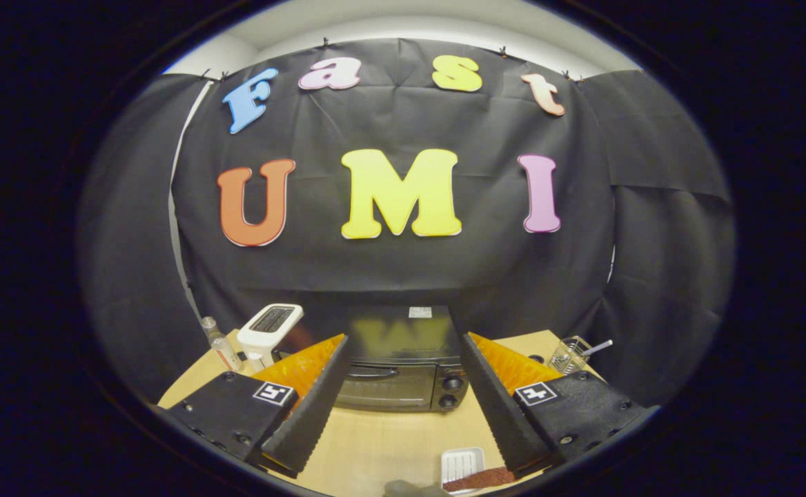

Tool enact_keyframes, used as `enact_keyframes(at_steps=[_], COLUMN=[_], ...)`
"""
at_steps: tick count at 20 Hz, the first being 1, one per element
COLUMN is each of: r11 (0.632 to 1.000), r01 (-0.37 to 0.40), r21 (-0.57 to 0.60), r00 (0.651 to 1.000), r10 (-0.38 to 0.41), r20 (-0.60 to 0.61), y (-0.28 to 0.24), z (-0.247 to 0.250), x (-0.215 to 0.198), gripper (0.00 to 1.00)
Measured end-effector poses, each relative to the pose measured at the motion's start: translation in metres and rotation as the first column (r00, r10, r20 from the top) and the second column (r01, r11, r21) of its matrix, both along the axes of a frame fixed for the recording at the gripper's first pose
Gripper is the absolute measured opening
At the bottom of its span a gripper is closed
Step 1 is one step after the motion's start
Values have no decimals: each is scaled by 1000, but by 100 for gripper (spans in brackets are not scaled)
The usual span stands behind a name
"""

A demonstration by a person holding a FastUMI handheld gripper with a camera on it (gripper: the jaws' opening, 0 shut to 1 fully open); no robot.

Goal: Open the toaster oven, put the food inside, and close the toaster oven door.

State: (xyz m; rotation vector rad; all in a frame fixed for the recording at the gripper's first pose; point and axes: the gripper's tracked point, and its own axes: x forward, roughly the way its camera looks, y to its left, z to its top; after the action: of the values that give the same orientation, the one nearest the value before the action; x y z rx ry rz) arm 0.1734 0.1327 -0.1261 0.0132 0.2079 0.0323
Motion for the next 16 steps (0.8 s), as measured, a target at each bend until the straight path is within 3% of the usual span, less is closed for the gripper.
enact_keyframes(at_steps=[8, 16], r11=[998, 999], r01=[-53, -28], r21=[-33, -41], r00=[992, 983], r10=[49, 20], r20=[-119, -185], y=[50, 66], z=[-67, -100], x=[83, 117], gripper=[100, 100])
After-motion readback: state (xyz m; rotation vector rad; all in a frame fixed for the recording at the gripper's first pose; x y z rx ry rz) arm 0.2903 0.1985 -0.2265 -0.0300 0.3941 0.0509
